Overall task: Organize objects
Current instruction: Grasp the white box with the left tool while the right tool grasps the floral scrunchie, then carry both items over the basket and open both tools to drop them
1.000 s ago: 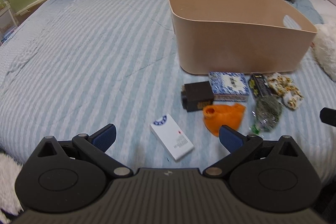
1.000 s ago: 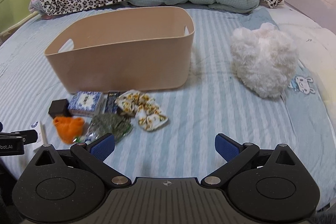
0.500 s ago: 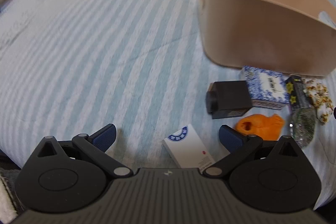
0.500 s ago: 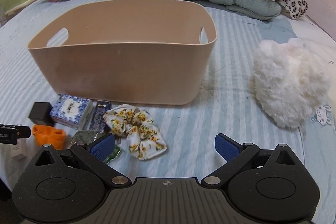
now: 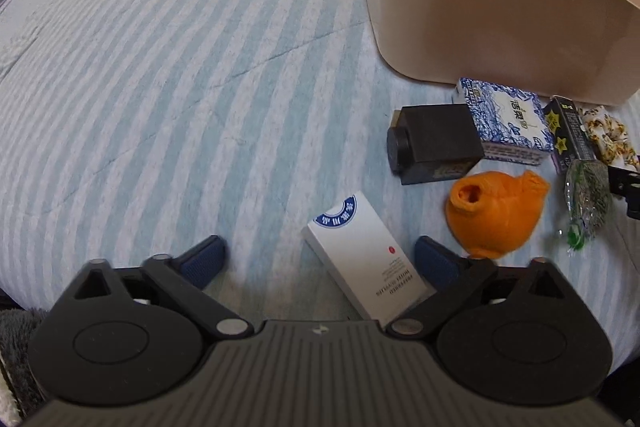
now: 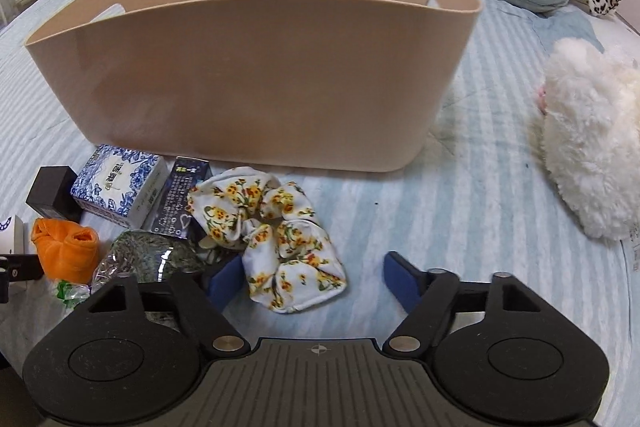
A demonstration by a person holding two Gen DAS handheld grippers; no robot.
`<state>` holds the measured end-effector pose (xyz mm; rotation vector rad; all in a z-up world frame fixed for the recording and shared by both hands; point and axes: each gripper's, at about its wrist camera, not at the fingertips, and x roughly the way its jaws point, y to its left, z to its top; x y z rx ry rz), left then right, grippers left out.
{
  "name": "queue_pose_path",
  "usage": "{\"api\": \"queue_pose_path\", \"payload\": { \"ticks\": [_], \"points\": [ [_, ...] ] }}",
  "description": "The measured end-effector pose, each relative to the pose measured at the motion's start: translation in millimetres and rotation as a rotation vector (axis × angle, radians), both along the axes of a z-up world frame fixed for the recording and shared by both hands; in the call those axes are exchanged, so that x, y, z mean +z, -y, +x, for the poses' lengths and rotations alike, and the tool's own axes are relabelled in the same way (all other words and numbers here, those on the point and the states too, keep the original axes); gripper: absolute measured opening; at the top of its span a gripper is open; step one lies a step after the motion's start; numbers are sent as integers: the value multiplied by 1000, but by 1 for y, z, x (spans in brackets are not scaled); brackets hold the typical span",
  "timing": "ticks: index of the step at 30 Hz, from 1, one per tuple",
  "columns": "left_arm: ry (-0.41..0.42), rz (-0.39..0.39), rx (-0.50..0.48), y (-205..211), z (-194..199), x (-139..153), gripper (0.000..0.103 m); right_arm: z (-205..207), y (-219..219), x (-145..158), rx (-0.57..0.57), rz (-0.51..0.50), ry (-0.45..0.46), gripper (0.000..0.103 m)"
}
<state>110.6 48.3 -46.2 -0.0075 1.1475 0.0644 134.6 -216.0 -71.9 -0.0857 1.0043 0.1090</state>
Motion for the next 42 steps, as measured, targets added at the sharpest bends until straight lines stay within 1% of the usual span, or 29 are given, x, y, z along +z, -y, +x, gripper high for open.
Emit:
{"api": "queue_pose_path", "payload": {
  "ticks": [1,2,3,5,6,7,8,9,12,15,19,24,28,31,34,37,40,42],
  "points": [
    [5,-4,0,0,-1,1,90,-2,-2,1,5,0,2,62],
    [11,-8,0,-1,-3,2,83,-4,-4,1,12,-2,6,53],
    [19,-10,1,0,-4,3,79,-7,-6,3,17,-8,11,47],
    [38,-14,2,-2,-8,7,59,-13,-8,4,17,-14,20,33],
    [45,-14,5,-2,-10,9,55,-15,-5,5,12,-11,23,30],
    [52,-11,6,-2,-11,10,47,-18,-4,7,-2,-7,32,22],
    [63,2,-2,-2,-12,10,38,-23,-2,10,-22,-3,41,19],
    [71,20,-6,-2,-12,10,33,-26,1,12,-42,5,53,18],
    [83,10,1,-3,-12,11,32,-31,7,24,-83,42,79,15],
    [110,1,0,-4,-15,23,32,-41,10,40,-102,72,118,15],
    [190,-12,-10,-2,-18,51,32,-48,13,63,-105,105,178,15],
    [297,3,-53,8,-12,89,32,-46,15,91,-108,156,256,15],
    [402,27,-64,19,2,118,32,-34,17,111,-115,178,306,15],
    [454,45,-88,32,18,132,32,-21,16,123,-117,169,339,15],
    [491,60,-102,46,34,140,32,-6,14,133,-124,160,365,15],
    [504,70,-124,57,55,141,32,10,12,138,-130,154,376,15],
    [505,76,-145,69,79,136,32,28,8,137,-138,137,377,15],
    [489,93,-161,77,95,126,32,39,6,134,-140,133,365,15]
  ]
}}
